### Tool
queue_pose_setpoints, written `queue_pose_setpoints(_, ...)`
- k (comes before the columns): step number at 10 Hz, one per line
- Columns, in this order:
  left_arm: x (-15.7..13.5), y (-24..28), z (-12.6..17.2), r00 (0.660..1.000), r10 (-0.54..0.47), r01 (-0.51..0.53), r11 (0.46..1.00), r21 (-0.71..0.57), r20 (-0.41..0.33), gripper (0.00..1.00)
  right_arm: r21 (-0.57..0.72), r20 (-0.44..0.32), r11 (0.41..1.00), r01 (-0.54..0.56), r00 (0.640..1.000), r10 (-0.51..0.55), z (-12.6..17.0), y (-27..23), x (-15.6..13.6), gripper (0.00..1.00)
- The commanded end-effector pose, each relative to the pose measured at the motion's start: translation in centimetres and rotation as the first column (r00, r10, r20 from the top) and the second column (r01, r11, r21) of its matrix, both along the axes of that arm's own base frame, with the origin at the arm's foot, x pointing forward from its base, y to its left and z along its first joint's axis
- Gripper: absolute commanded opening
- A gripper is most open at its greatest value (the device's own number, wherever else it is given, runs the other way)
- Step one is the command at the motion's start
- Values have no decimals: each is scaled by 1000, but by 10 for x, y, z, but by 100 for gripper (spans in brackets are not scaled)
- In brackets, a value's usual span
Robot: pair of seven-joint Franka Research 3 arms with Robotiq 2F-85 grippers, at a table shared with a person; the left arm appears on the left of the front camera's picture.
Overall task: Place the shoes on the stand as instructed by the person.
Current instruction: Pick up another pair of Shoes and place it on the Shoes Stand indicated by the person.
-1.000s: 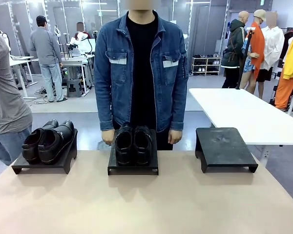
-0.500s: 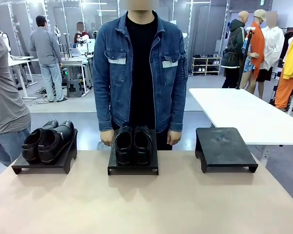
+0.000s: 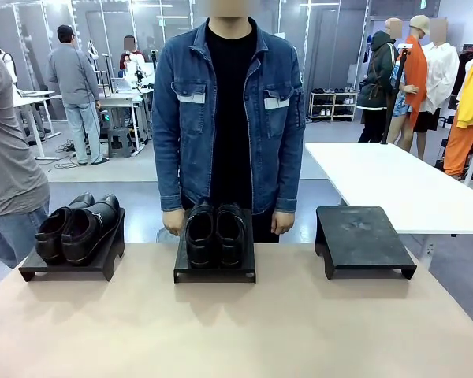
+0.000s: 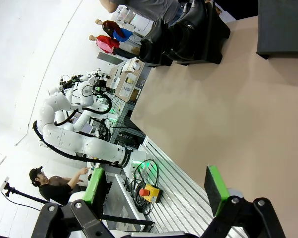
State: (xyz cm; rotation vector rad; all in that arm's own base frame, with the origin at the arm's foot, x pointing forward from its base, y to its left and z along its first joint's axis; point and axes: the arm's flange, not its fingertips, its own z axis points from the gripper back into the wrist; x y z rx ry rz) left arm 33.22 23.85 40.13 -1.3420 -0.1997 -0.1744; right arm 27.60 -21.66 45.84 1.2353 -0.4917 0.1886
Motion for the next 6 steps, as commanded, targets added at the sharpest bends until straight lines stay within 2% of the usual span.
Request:
queue_pose_setpoints(1, -6, -4, 2, 1000, -1, 1, 1000, 8, 3, 100, 2, 18, 1000, -3, 1000, 3, 2, -1, 0, 100)
queue_pose_setpoints(6, -6, -4, 2, 1000, -1, 1, 1000, 8, 3, 100, 2, 18, 1000, -3, 1000, 3, 2, -1, 0, 100)
